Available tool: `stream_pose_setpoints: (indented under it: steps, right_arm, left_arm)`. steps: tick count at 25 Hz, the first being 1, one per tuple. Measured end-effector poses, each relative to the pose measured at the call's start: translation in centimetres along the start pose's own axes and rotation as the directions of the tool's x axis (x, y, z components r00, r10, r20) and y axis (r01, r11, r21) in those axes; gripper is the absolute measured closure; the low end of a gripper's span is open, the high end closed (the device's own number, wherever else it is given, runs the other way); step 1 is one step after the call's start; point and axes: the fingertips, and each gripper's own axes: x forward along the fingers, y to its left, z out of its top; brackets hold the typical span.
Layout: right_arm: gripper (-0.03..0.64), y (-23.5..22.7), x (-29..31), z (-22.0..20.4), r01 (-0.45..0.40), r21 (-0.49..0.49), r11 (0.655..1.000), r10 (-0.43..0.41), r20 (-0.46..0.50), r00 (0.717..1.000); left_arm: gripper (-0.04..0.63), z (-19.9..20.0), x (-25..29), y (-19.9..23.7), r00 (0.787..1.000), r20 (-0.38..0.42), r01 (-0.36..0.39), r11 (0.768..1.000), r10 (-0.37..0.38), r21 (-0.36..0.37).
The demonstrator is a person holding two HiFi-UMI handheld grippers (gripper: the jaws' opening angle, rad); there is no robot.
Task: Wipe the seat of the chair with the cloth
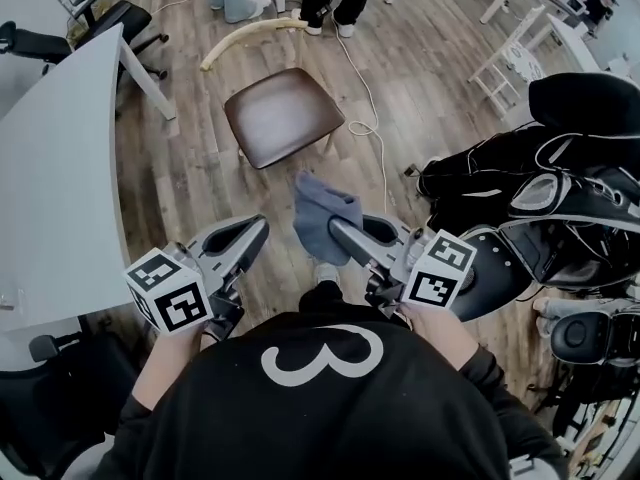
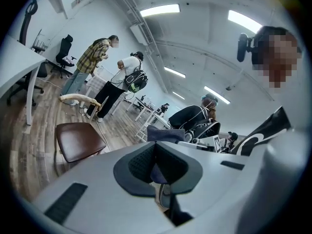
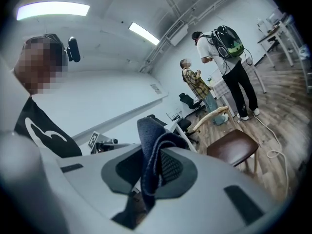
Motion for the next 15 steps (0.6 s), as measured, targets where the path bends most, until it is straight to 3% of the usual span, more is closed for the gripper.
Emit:
stream_pose_setpoints:
  steps: [6, 15]
  right_arm:
    - [0.565, -6.7, -1.0, 2.1, -0.015, 0.048, 0.999, 0.017, -0.039, 0.999]
    - [0.565, -13.7, -2.7, 1.8, -0.071, 0.075, 0.995, 0.078, -0.093, 0.993]
  left_arm:
    - [0.583, 0.8, 7.1, 2.7, 0.998, -0.021, -0.06, 0.996, 0.059, -0.065]
    - [0.583, -0.9, 13.4, 4.3, 0.987, 0.023, -0.154, 0.98, 0.158, -0.129]
